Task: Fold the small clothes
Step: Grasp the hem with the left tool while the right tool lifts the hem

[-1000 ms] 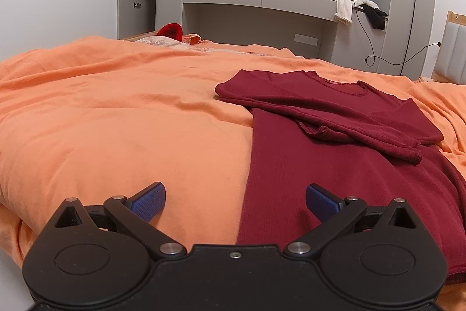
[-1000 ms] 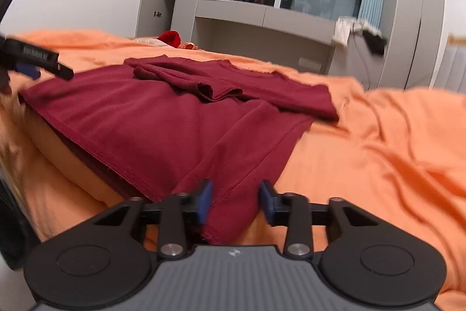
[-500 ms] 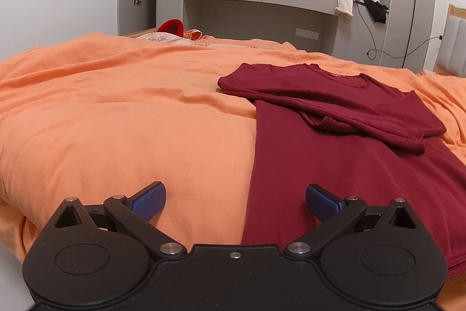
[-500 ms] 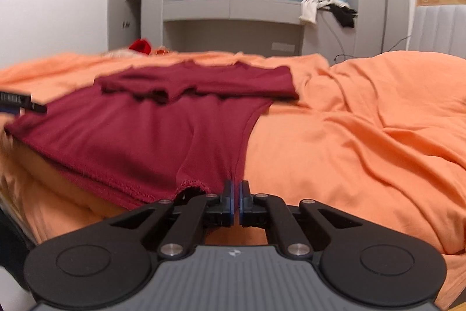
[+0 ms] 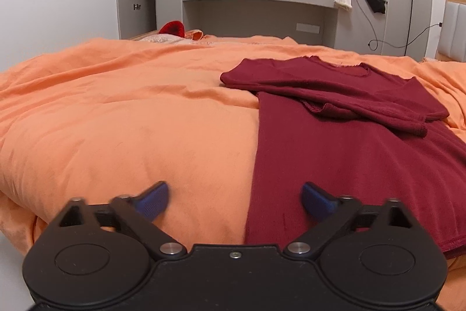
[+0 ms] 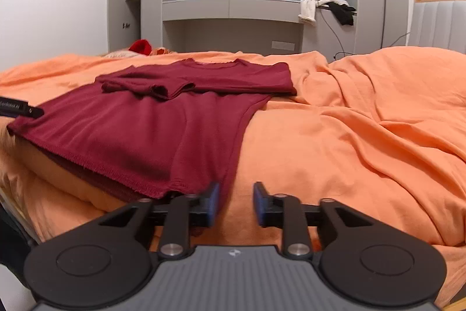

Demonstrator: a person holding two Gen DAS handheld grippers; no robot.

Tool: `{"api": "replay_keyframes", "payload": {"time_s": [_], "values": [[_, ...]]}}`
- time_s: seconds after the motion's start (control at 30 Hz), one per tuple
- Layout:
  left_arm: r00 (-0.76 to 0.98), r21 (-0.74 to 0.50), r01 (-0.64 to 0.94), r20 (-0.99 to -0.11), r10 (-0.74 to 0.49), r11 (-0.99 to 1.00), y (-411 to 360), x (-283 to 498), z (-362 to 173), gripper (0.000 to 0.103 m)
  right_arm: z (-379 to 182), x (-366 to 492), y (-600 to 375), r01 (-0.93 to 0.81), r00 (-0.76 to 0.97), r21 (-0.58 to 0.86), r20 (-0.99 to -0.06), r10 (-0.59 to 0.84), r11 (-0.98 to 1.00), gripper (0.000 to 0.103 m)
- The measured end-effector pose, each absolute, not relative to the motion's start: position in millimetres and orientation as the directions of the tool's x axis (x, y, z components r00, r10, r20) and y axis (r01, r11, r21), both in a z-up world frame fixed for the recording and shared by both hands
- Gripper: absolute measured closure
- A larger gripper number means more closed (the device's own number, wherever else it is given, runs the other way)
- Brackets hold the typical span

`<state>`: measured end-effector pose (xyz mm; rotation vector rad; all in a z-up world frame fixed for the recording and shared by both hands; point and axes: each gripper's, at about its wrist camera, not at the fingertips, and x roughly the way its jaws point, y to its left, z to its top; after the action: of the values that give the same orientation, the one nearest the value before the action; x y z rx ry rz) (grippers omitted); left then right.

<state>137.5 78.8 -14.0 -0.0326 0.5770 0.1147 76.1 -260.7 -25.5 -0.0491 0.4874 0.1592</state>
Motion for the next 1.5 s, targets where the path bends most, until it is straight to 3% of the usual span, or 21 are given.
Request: {"api": "replay_keyframes", "payload": {"time_s": [0.1,0.17,0.2,0.27,0.3,0.43,0.53,0.63,0.7,0.8,0.9,0.97,1.17,1.37,1.5], "values": [[0.849,-0.025,-0.093,-0.523,0.066,0.995,78,128,-10,0.037,-24,75,-262,-0.164,0.876,0.007,-0.459,0.149,0.986,0.062],[0.856,-0.048,-0.067,-0.516,0.032,0.997,78,123,-9,0.063,-23,74,-261,-0.177,0.878,0.015,-0.449,0.165,0.984,0.058],[0.857,-0.055,-0.056,-0.515,0.020,0.997,77,121,-9,0.069,-23,74,-260,-0.187,0.877,0.017,-0.448,0.174,0.982,0.057],[0.857,-0.054,-0.034,-0.516,0.002,0.998,75,119,-10,0.093,-24,74,-257,-0.200,0.873,0.016,-0.452,0.185,0.980,0.057],[0.860,-0.051,-0.032,-0.510,0.001,0.998,74,118,-9,0.098,-24,75,-255,-0.205,0.870,0.014,-0.455,0.189,0.979,0.057],[0.877,-0.077,-0.074,-0.480,0.029,0.994,85,115,0,0.099,-26,75,-251,-0.215,0.864,-0.002,-0.468,0.189,0.977,0.057],[0.861,-0.139,-0.100,-0.508,0.016,0.985,98,119,-2,0.099,-28,77,-251,-0.205,0.859,-0.004,-0.479,0.178,0.979,0.056],[0.855,-0.122,-0.097,-0.519,0.020,0.988,95,120,-5,0.099,-28,75,-251,-0.203,0.863,-0.001,-0.472,0.179,0.979,0.051],[0.852,-0.115,-0.094,-0.523,0.020,0.989,93,121,-6,0.097,-25,72,-251,-0.211,0.873,-0.003,-0.451,0.187,0.977,0.044],[0.859,-0.142,-0.095,-0.511,0.009,0.985,96,119,-5,0.084,-20,64,-248,-0.242,0.889,-0.029,-0.407,0.210,0.970,0.031],[0.868,-0.167,-0.110,-0.496,0.013,0.980,100,115,-4,0.063,-17,55,-235,-0.310,0.892,-0.111,-0.377,0.249,0.944,0.016],[0.879,-0.180,-0.119,-0.476,0.020,0.976,103,111,-2,0.037,-18,49,-222,-0.361,0.891,-0.209,-0.364,0.271,0.909,0.013],[0.915,-0.190,-0.103,-0.403,0.018,0.976,100,97,4,0.003,-45,34,-167,-0.396,0.914,-0.628,-0.337,0.224,0.670,0.010],[0.935,-0.133,-0.056,-0.356,0.006,0.990,86,89,5,0.001,-76,44,-145,-0.361,0.932,-0.800,-0.332,0.147,0.479,0.013],[0.941,-0.112,-0.032,-0.339,-0.008,0.993,82,85,5,0.001,-85,49,-148,-0.311,0.949,-0.838,-0.301,0.096,0.449,0.028]]}}
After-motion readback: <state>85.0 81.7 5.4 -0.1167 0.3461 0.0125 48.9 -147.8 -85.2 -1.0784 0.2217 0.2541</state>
